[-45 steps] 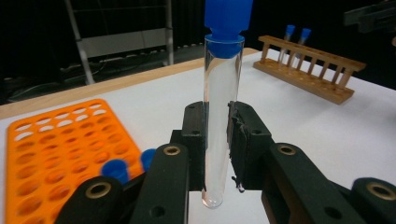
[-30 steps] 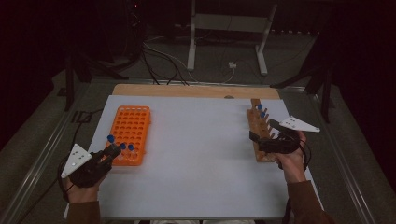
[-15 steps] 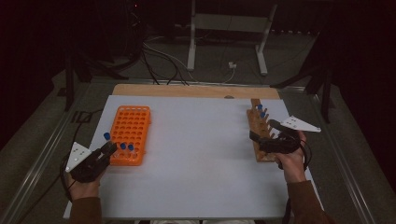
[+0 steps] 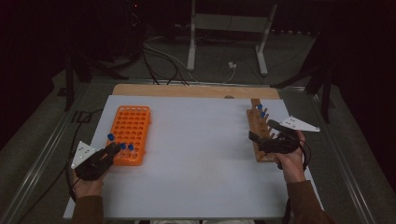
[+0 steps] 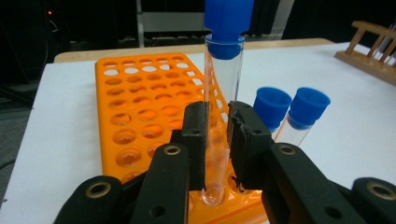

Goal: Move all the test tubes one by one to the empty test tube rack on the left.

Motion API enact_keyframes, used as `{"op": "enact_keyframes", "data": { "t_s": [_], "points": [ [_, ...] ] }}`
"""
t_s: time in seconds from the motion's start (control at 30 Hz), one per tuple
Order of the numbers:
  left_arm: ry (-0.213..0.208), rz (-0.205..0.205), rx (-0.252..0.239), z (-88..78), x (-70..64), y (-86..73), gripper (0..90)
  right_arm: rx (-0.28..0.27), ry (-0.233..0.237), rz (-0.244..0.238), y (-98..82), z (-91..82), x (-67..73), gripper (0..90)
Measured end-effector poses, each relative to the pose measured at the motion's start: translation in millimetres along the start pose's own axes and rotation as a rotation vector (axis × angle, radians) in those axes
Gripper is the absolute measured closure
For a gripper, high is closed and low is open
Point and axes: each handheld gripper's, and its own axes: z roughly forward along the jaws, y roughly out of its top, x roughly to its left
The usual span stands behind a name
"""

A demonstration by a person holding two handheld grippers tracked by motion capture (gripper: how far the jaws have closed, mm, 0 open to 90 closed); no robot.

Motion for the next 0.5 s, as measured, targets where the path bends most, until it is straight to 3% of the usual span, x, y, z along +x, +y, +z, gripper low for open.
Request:
{"op": "enact_keyframes", "data": {
  "t_s": [0.27, 0.5],
  "points": [
    [0.014, 0.032, 0.134, 9.5, -1.5, -7.4, 78.2, 0.0, 0.005, 0.003, -0.4, -0.6, 0.0, 0.3],
    [0.011, 0.03, 0.171, 9.6, -0.9, -8.8, 78.5, 0.001, 0.01, 0.001, -0.9, -0.3, 0.6, 0.3]
  ]
}}
